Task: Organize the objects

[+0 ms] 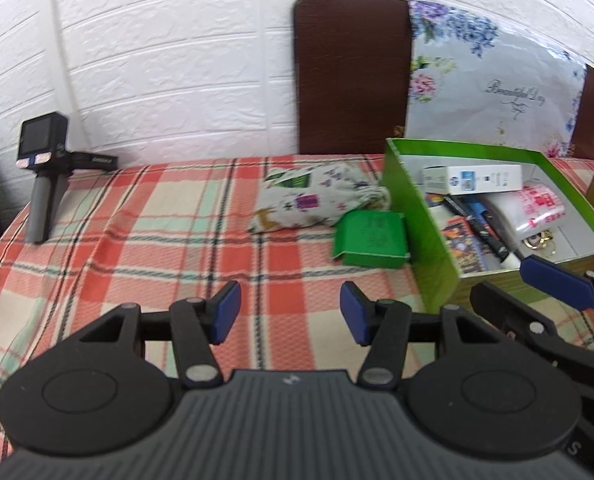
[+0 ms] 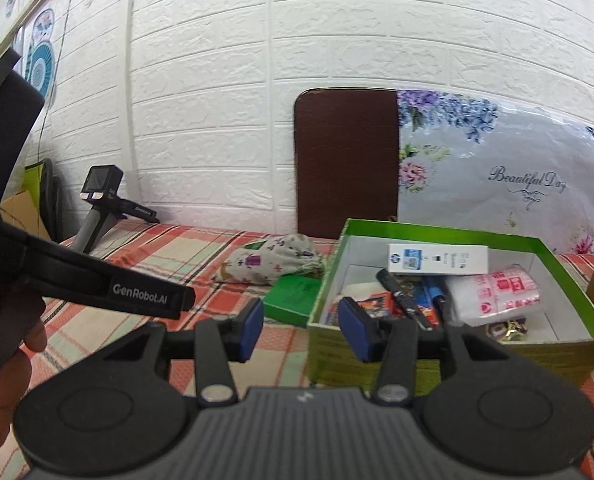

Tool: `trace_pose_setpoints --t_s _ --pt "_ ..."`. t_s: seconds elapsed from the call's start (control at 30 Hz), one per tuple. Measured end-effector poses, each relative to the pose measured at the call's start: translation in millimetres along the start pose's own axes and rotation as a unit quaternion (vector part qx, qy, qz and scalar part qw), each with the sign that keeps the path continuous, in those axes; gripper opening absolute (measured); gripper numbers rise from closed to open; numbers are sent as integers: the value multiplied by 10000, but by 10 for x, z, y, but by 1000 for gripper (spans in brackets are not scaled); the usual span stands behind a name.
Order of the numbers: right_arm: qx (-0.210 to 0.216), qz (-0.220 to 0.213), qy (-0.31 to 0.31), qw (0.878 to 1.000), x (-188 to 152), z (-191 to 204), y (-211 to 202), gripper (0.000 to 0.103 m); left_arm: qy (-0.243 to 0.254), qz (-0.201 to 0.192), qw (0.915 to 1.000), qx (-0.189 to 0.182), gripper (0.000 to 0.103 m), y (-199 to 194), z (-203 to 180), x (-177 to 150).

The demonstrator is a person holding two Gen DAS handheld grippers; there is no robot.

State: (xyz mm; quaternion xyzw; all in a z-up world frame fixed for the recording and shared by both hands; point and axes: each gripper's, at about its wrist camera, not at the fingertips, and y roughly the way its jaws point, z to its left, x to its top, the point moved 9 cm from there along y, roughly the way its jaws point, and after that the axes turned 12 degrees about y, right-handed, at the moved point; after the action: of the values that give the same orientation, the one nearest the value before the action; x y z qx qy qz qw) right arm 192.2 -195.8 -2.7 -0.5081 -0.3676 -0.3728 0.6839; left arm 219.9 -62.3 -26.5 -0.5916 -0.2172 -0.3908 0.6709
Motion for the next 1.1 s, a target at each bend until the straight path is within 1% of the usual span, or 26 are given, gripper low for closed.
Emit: trace_pose_setpoints --t_s 0.4,0.53,0.63,0.7,0.73,0.77,0.8,0.83,0.87,0.9,0.93,1.0,1.1 --pt "204 332 -376 9985 -215 387 159 45 -295 230 9989 266 57 157 437 -331" --pt "309 631 -416 9967 -385 492 261 47 -337 344 9977 472 58 265 633 -535" --pt "365 885 -457 9944 -533 547 350 47 -516 528 9958 536 58 385 825 -739" --pt "410 1060 -443 9925 -615 581 421 47 -658 580 9945 580 58 452 963 -862" --pt "429 1144 -446 9915 -648 598 462 47 -682 456 9946 636 66 462 1032 -891" --pt "439 1219 -457 9905 -675 617 508 47 -634 330 9944 780 75 459 1098 -918" --pt "437 1295 -465 9895 -703 640 564 47 -565 239 9937 943 79 469 1159 -953" --pt "440 1383 -457 9884 -731 652 626 47 -515 88 9932 1037 89 480 1206 -984" --pt "422 1476 -432 9872 -756 654 697 47 -571 -65 9932 1015 92 487 1249 -1019" --pt "369 1551 -402 9864 -772 647 772 47 -763 -176 9931 875 91 484 1290 -1040" --pt "292 1562 -388 9865 -765 633 845 47 -838 -224 9928 822 91 478 1314 -1037" --pt "127 1447 -493 9882 -682 633 967 47 -773 -251 9929 871 92 477 1285 -1020" --pt "24 1291 -710 9891 -467 676 1150 48 -649 -312 9937 856 92 480 1227 -999"
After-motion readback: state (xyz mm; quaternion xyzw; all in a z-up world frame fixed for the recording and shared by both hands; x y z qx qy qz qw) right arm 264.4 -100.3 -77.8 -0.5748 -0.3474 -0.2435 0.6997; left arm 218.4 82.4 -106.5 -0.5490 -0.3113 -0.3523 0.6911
